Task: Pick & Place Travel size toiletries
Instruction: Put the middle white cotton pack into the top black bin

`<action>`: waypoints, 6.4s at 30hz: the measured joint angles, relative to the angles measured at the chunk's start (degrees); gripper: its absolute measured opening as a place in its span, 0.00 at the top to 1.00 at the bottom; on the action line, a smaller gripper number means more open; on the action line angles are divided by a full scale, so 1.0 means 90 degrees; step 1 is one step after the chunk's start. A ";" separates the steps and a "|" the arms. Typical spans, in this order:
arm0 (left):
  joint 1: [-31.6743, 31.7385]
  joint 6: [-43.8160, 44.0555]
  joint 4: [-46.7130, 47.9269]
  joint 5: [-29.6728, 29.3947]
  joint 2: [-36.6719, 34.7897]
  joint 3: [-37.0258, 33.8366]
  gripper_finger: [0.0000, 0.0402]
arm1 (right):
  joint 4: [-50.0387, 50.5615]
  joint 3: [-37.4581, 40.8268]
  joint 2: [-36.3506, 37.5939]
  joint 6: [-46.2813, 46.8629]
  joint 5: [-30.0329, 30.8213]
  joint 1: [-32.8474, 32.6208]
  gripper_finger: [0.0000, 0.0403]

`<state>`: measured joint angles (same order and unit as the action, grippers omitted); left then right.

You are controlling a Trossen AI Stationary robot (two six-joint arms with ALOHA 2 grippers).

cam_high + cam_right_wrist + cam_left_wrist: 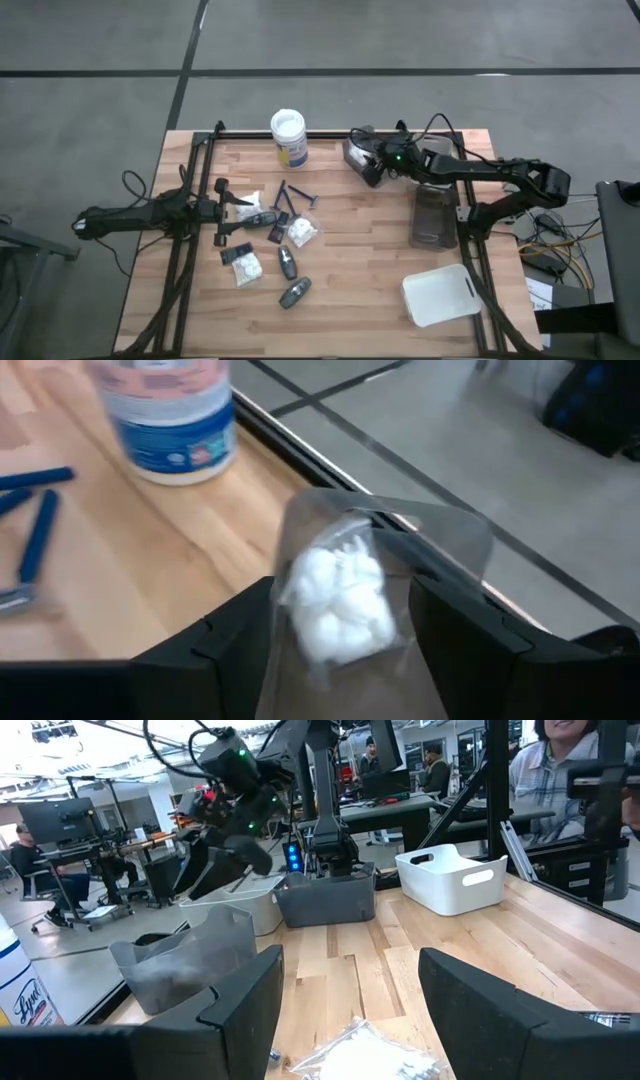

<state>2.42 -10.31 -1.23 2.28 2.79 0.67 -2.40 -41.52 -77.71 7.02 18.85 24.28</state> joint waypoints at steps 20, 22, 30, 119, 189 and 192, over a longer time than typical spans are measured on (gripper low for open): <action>0.0000 0.0000 0.0000 0.0002 0.0000 0.0000 0.41 | -0.0099 0.0020 0.0109 0.0250 0.0000 -0.1749 0.57; 0.0000 0.0000 0.0000 0.0001 0.0000 0.0000 0.41 | -0.0289 0.0020 0.0090 0.0261 0.0000 -0.1910 0.58; -0.0001 0.0000 0.0000 0.0001 -0.0002 0.0000 0.41 | -0.1294 0.0020 0.0079 0.0176 -0.0155 -0.2527 0.61; 0.0000 0.0000 0.0039 -0.0025 0.0012 0.0000 0.41 | 0.0515 -0.3668 -0.4423 -0.1660 -0.2279 -0.2740 0.98; -0.0001 0.0000 0.0042 -0.0049 0.0090 0.0000 0.41 | -0.1397 -0.0235 -0.0132 -0.0985 -0.2317 -0.0306 0.98; 0.0001 0.0000 0.0044 -0.0049 0.0090 0.0000 0.41 | -0.1391 -0.0235 -0.0132 -0.0985 -0.2314 -0.0121 0.98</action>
<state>2.44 -10.31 -0.84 1.85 3.60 0.67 -14.92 -43.64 -78.89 -1.85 -1.98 23.19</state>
